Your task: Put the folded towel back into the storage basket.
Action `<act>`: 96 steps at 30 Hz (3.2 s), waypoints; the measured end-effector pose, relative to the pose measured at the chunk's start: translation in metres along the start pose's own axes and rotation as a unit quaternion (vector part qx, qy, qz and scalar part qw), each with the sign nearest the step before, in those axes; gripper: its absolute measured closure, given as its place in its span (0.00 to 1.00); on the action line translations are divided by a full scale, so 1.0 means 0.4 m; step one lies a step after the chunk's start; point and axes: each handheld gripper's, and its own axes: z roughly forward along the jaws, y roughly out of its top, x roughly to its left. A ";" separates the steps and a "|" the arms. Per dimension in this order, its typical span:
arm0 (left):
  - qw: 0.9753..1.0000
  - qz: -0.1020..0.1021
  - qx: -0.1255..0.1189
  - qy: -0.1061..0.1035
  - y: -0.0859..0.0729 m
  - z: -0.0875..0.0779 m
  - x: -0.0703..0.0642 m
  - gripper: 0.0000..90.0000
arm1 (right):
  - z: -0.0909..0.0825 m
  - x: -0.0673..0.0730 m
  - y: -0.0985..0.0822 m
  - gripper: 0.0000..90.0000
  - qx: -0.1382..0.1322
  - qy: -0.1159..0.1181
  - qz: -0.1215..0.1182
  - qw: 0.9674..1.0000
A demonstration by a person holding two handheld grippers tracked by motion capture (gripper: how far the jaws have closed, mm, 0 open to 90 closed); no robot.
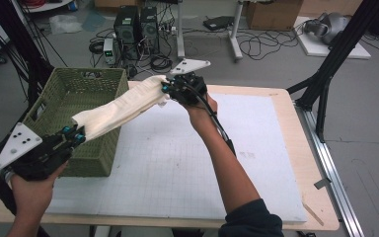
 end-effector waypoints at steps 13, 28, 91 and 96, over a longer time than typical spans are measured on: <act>0.999 -0.018 -0.005 0.048 -0.022 -0.064 0.079 0.91 | 0.112 0.057 0.116 0.91 0.001 0.024 -0.028 0.999; 0.996 -0.024 -0.002 0.084 -0.038 -0.120 0.138 0.91 | 0.225 0.125 0.180 0.91 0.006 0.043 -0.048 0.998; 0.992 -0.086 -0.003 0.095 -0.110 -0.095 0.229 0.37 | 0.284 0.105 0.103 0.46 0.038 0.040 -0.031 0.998; 0.996 -0.079 0.001 0.052 -0.100 -0.053 0.188 0.32 | 0.209 0.078 0.043 0.36 0.034 0.044 -0.019 0.998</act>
